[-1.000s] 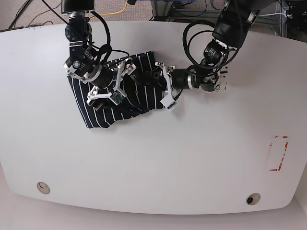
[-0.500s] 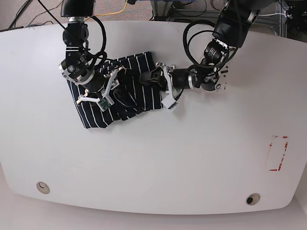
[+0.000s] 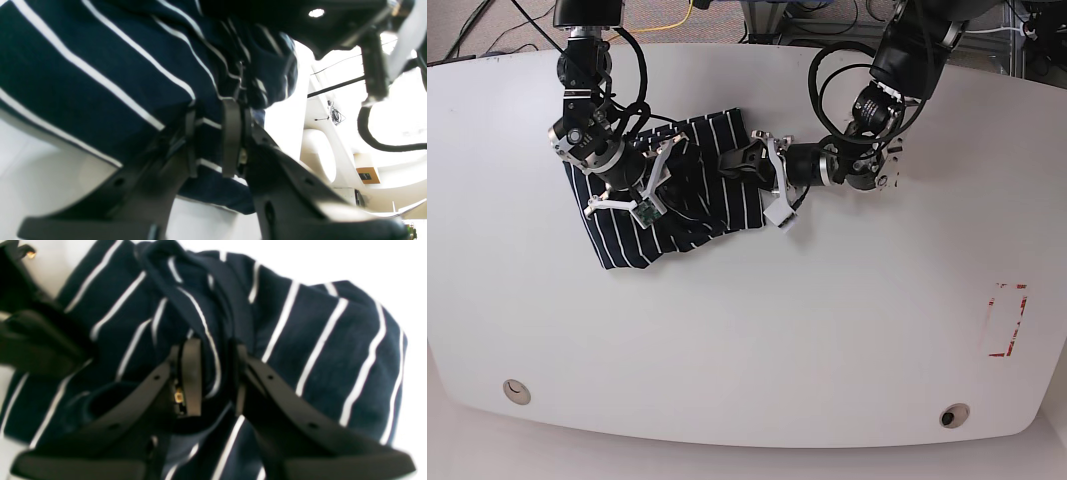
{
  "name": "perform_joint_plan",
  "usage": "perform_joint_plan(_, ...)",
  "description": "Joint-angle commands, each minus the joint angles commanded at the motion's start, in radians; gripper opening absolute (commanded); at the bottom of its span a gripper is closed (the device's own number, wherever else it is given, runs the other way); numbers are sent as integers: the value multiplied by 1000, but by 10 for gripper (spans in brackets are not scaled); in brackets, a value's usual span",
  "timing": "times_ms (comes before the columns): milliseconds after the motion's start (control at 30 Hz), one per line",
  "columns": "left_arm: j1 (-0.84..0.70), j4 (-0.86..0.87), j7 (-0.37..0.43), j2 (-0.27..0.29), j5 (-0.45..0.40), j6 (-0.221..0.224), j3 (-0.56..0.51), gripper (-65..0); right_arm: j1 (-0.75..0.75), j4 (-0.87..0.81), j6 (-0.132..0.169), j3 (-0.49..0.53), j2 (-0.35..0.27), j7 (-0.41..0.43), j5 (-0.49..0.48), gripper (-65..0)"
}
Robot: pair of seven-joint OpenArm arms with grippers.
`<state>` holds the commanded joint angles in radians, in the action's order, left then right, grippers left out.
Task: Layout the t-shirt on the table in an organized manner, then fold the t-shirt properly
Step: 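Tuck and flatten the folded fabric with the right gripper beside the left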
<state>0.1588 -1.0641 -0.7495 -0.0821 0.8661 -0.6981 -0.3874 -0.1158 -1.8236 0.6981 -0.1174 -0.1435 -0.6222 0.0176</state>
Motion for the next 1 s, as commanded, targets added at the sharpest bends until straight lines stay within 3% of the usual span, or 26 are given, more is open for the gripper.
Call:
perform_joint_plan(133, 0, 0, 0, -2, -2, 0, 0, -561, 0, -66, 0, -2, 44, -57, 3, -528)
perform_joint_plan(333, 0, 0, 0, -8, -2, 0, 0, -561, -14, -132, 0, 37, 61, -120, 2, -528)
perform_joint_plan(733, 2, 0, 0, -11, -2, 0, 0, -561, -34, -140, 0, 91, 68, -123, 6, -515)
perform_joint_plan(867, 0, 0, 0, -11, -2, 0, 0, -561, -32, -138, 0, 86, 68, -123, 8, -407)
perform_joint_plan(933, 0, 0, 0, -11, -2, 0, 0, -561, -32, -138, -25, 84, 64, -120, 8, -331)
perform_joint_plan(1000, 0, 0, 0, -11, -2, 0, 0, -561, -32, -138, -71, 84, 58, -115, 8, -254)
